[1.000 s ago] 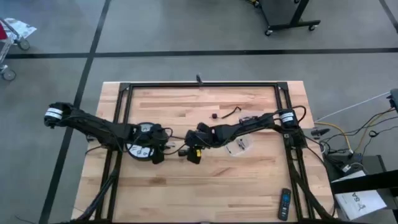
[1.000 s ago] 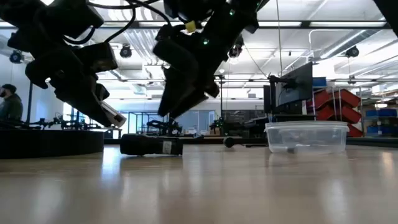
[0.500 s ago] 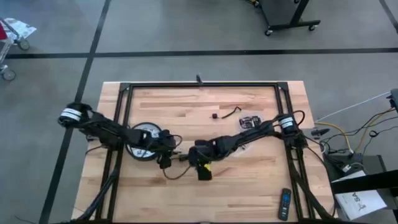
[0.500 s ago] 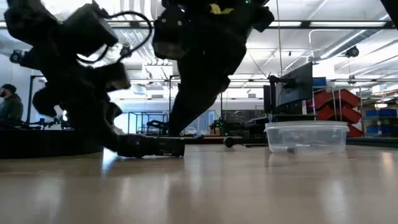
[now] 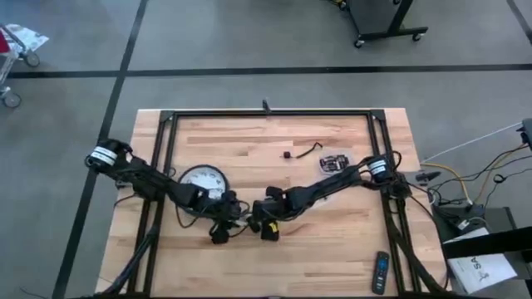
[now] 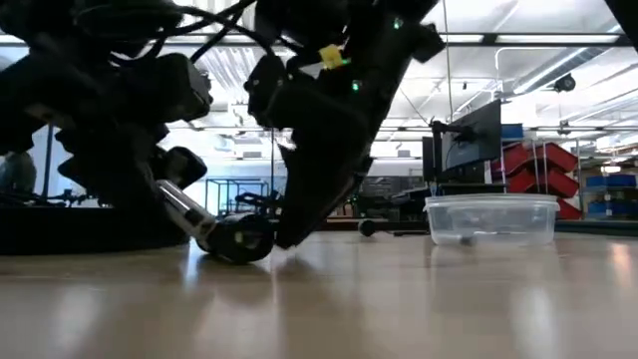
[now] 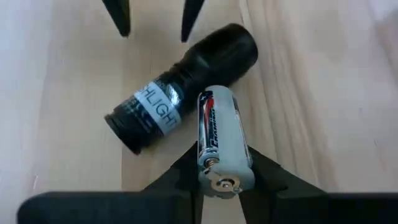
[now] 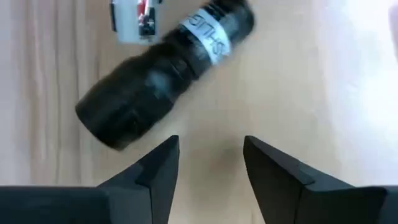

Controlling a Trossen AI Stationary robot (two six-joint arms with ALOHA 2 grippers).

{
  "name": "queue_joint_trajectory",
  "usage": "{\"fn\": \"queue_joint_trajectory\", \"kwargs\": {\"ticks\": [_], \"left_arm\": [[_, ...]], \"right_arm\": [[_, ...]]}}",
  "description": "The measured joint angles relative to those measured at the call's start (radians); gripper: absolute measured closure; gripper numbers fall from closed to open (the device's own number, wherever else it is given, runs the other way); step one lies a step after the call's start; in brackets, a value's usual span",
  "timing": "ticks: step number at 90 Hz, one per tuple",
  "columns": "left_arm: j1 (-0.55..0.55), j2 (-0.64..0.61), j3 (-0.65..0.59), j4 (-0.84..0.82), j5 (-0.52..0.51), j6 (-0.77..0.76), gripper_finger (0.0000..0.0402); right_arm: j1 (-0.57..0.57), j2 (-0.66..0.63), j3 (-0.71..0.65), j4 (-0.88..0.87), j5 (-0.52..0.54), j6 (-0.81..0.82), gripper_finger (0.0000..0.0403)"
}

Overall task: Insert battery
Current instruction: Insert the white battery holder into the white flashlight compartment

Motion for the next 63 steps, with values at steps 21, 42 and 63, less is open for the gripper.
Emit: {"fn": "queue_joint_trajectory", "kwargs": {"ticks": [21,42,63], "left_arm": [[0.000,0.000,-0.002,-0.001,-0.028,-0.008,0.0343],[0.000,-0.001,-0.002,0.001,-0.029,-0.008,0.0343],[0.000,-0.001,-0.003,0.001,-0.031,-0.008,0.0343]], "right_arm": [[0.076,-0.019,0.008,0.003,0.044,0.167,0.0212],[0.124,-0.010,0.011,0.053,0.205,0.468,0.0159],[0.122,0.009,0.011,0.102,0.268,0.577,0.0082]]}}
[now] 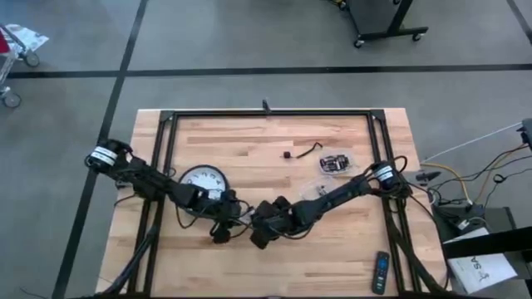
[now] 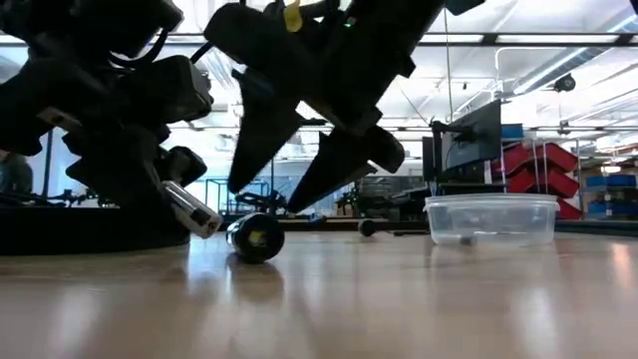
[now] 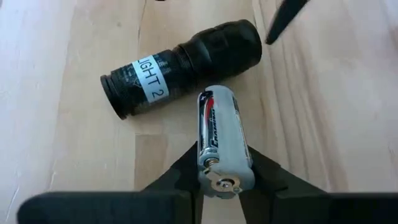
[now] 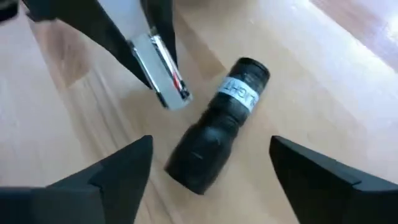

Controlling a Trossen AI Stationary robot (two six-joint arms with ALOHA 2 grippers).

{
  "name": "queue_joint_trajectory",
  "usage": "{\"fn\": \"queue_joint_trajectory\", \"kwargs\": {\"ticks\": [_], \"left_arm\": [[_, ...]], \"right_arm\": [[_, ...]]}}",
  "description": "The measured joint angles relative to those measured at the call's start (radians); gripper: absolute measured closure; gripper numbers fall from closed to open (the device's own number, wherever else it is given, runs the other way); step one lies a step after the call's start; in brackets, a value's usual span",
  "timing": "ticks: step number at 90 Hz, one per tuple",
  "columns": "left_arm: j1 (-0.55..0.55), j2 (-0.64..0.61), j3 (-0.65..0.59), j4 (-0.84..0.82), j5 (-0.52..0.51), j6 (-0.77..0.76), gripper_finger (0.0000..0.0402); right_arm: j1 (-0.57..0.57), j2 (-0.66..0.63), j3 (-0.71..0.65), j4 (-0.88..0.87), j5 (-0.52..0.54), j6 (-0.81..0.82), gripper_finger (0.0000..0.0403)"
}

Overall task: Insert battery
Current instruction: Insert the white battery holder into the white flashlight compartment

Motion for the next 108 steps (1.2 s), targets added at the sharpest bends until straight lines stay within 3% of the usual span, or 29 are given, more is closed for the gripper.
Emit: {"fn": "queue_joint_trajectory", "kwargs": {"ticks": [11,25,41,78,108], "left_arm": [[0.000,-0.001,0.000,-0.003,0.000,0.000,0.0343],[0.000,-0.010,0.000,-0.037,0.000,-0.003,0.0343],[0.000,-0.013,0.000,-0.051,0.000,-0.005,0.0343],[0.000,-0.065,-0.030,-0.105,-0.020,0.001,0.0343],[0.000,-0.293,-0.186,-0.039,-0.080,-0.024,0.0343]], "right_arm": [[-0.002,0.042,-0.002,0.048,0.004,-0.008,0.0056],[-0.003,0.083,0.000,0.035,0.049,-0.012,0.0065],[0.000,0.104,0.002,0.006,0.137,-0.048,0.0111],[-0.005,0.104,-0.001,-0.009,0.149,-0.165,0.0275],[0.008,0.105,-0.003,0.018,0.167,-0.234,0.0277]]}}
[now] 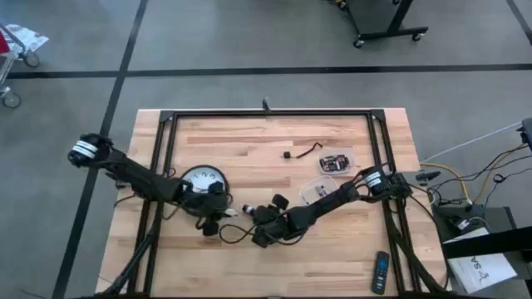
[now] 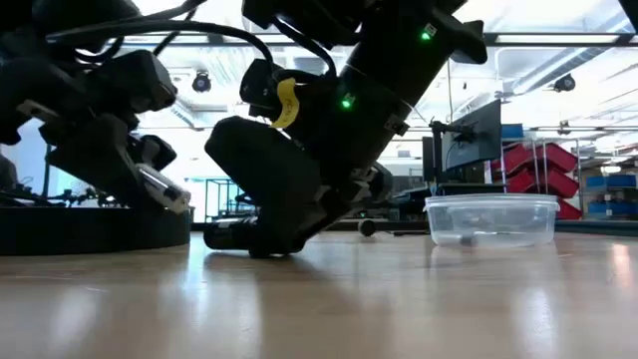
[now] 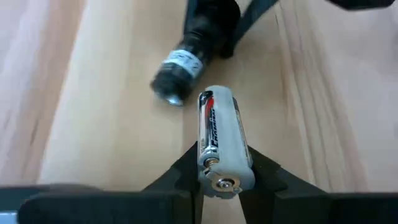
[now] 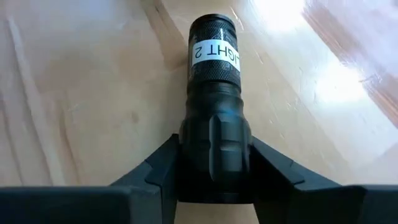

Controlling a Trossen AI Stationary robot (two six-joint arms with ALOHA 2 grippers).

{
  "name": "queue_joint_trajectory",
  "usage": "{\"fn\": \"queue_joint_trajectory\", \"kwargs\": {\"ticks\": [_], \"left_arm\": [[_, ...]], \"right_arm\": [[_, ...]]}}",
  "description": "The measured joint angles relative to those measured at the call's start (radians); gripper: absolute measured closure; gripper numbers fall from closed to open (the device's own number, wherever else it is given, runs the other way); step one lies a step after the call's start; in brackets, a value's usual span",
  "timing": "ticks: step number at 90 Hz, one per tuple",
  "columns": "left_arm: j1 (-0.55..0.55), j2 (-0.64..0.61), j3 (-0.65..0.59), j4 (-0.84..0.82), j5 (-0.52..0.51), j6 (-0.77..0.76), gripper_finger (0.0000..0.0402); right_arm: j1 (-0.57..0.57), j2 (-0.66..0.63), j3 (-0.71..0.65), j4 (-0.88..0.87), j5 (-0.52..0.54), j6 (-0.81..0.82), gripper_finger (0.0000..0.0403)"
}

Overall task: Insert battery
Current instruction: Insert the white battery holder into the white flashlight compartment

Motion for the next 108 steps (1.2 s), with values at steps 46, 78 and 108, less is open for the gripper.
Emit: {"fn": "queue_joint_trajectory", "kwargs": {"ticks": [46,78,108], "left_arm": [[0.000,-0.236,-0.089,-0.055,0.072,-0.054,0.0343],[0.000,-0.322,-0.089,-0.057,0.111,-0.054,0.0343],[-0.003,-0.358,-0.075,-0.035,0.158,-0.038,0.0343]], "right_arm": [[0.048,-0.001,0.002,0.163,0.051,-0.102,0.0272],[0.065,-0.072,0.005,0.229,0.091,-0.180,0.0270],[0.064,-0.080,0.004,0.276,0.092,-0.236,0.0276]]}}
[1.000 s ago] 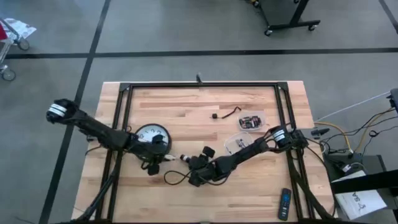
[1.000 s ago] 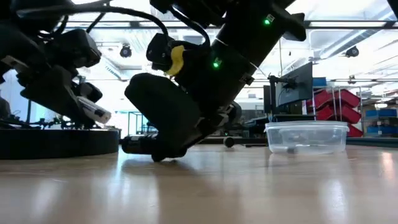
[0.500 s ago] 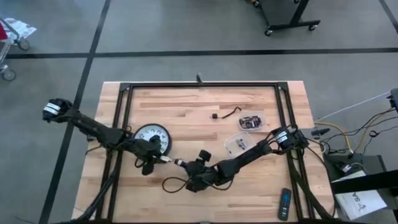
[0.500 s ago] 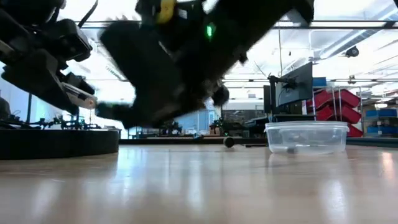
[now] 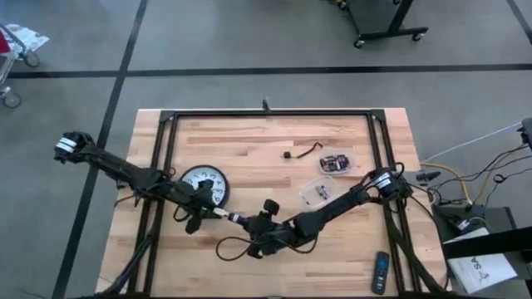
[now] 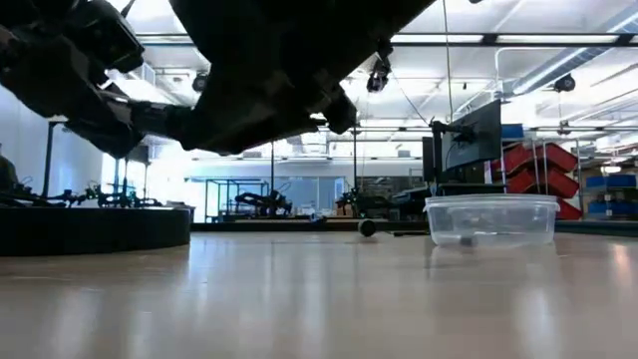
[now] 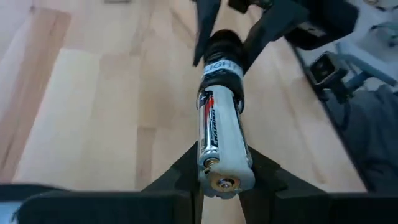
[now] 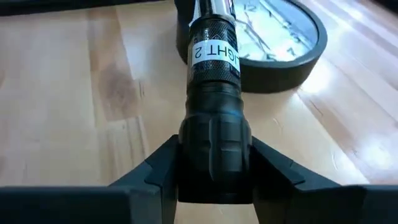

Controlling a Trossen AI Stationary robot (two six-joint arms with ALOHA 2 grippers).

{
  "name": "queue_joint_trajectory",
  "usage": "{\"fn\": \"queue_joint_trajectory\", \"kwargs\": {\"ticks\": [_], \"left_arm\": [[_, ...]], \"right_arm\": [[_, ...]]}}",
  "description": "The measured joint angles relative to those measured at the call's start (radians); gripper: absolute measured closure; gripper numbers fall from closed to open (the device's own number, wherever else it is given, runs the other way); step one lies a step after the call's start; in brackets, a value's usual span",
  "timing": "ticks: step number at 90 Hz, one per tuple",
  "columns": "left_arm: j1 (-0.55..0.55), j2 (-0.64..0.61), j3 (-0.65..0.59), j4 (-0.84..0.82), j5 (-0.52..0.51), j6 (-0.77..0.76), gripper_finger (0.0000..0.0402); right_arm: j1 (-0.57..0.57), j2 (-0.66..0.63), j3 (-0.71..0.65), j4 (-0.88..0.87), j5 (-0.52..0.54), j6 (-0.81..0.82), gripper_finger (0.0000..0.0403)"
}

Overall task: Insert battery
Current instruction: Insert the white battery holder into the white flashlight compartment

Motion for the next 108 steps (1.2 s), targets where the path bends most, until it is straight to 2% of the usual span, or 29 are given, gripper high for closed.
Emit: {"fn": "queue_joint_trajectory", "kwargs": {"ticks": [15,39,61,77,97,108], "left_arm": [[0.000,0.002,0.004,0.000,0.003,0.000,0.0343],[0.000,0.002,0.009,0.006,0.008,0.000,0.0343],[-0.006,0.016,0.009,0.065,0.038,0.005,0.0343],[-0.009,0.049,0.009,0.105,0.053,0.011,0.0343],[-0.008,0.104,0.025,0.126,0.058,0.011,0.0343],[-0.007,0.143,0.049,0.138,0.044,0.014,0.0338]], "right_arm": [[0.000,-0.002,0.000,0.002,0.015,-0.019,0.0264],[0.000,-0.009,0.000,0.027,0.018,-0.044,0.0276],[0.000,-0.010,0.000,0.068,0.017,-0.091,0.0259],[0.000,-0.010,0.000,0.104,0.012,-0.146,0.0276],[-0.006,-0.010,0.000,0.100,0.002,-0.147,0.0250],[-0.015,-0.011,0.000,0.108,0.007,-0.147,0.0260]]}}
